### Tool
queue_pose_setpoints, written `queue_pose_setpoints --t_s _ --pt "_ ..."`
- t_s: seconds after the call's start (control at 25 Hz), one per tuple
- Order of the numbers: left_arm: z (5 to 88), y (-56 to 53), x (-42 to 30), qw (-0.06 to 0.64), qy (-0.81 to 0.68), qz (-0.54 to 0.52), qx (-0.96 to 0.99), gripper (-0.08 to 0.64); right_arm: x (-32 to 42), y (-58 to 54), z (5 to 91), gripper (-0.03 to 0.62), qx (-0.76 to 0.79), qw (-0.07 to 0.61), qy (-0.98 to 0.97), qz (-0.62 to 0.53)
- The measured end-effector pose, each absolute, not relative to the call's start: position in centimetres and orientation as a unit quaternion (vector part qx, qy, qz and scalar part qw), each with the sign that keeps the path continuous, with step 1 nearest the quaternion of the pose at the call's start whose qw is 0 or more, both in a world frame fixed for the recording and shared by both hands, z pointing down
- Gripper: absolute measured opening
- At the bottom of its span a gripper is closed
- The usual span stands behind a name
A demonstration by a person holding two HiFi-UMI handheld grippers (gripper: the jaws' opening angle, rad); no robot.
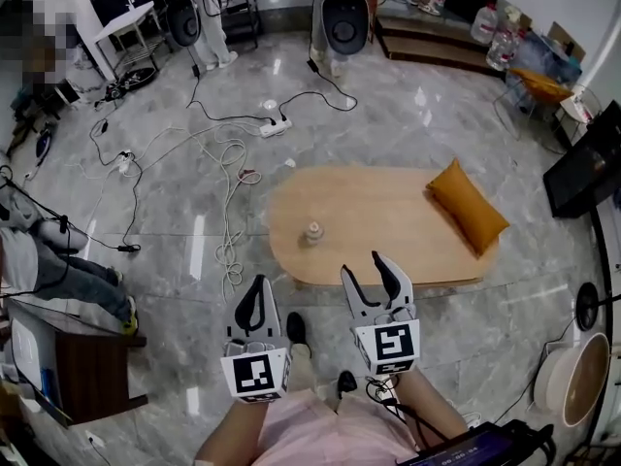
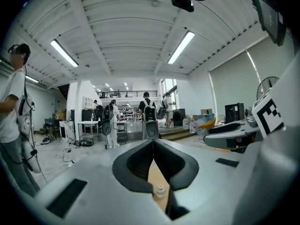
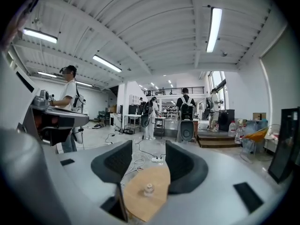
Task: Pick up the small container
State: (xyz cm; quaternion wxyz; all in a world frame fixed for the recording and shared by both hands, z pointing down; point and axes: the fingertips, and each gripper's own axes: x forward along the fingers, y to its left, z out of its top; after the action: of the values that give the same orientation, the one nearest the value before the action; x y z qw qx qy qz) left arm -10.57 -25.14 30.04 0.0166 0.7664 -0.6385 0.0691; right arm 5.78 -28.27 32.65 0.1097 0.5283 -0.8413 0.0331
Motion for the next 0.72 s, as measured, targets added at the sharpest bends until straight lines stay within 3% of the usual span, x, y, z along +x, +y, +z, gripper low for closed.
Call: queue_pose_setpoints --t_s 0.72 --pt "28.3 -43.3 -18.3 0.003 -0.601 0.046 0.798 0.014 -0.6 -44.2 29.9 0.229 0.574 0.099 -0.813 0.007"
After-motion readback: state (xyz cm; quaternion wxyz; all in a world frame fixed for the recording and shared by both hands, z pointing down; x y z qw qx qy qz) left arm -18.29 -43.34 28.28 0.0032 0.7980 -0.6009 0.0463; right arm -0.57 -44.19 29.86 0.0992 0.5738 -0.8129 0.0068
